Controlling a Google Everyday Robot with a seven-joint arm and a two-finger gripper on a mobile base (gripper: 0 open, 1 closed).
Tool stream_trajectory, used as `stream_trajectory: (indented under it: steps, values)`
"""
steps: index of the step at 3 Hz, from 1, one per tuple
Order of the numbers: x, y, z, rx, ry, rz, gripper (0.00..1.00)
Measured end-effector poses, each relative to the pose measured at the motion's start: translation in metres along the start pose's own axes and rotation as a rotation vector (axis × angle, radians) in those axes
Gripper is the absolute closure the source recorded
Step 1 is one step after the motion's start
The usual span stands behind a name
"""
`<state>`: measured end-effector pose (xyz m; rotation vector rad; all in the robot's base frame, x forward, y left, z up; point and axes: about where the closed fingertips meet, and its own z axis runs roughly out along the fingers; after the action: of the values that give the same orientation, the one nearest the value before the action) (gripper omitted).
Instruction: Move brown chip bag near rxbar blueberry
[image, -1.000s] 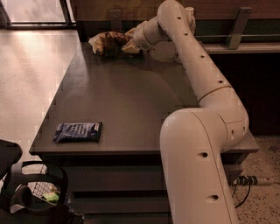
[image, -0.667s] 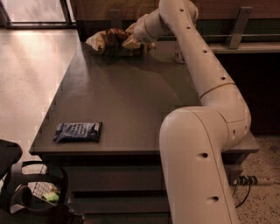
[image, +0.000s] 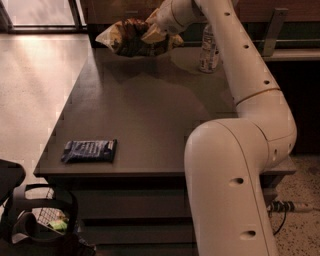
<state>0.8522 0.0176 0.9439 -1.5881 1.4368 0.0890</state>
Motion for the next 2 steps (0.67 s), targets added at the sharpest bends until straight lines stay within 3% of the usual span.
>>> stream_trajectory:
  steps: [2]
  values:
    - [-0.066,0.0,-0.042,0.014,0.011,0.035,1.0]
